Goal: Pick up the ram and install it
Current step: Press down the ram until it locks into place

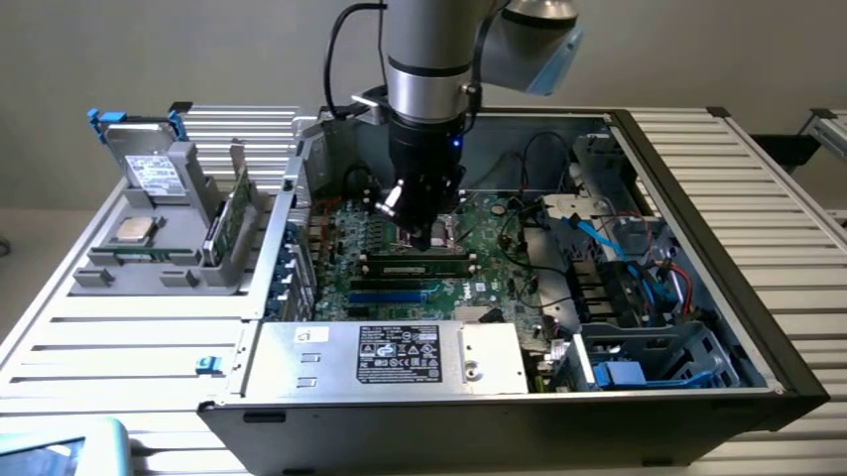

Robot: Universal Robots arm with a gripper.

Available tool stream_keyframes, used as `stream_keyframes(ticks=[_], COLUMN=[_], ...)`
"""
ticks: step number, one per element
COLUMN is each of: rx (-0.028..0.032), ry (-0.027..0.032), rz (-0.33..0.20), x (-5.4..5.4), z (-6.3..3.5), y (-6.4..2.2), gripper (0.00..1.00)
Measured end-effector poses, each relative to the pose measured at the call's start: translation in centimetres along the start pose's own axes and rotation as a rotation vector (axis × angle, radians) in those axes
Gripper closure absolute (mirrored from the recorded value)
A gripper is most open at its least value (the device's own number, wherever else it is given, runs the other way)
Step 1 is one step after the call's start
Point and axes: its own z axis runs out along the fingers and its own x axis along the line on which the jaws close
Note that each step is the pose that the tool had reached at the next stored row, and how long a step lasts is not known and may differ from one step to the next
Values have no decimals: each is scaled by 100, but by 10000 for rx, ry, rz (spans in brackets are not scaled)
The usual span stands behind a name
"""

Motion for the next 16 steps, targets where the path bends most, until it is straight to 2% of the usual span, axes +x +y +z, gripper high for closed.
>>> stream_keyframes(ticks=[16], rx=[-181], ry=[99], rz=[2647], x=[-1], z=[7], y=[0], gripper=[89])
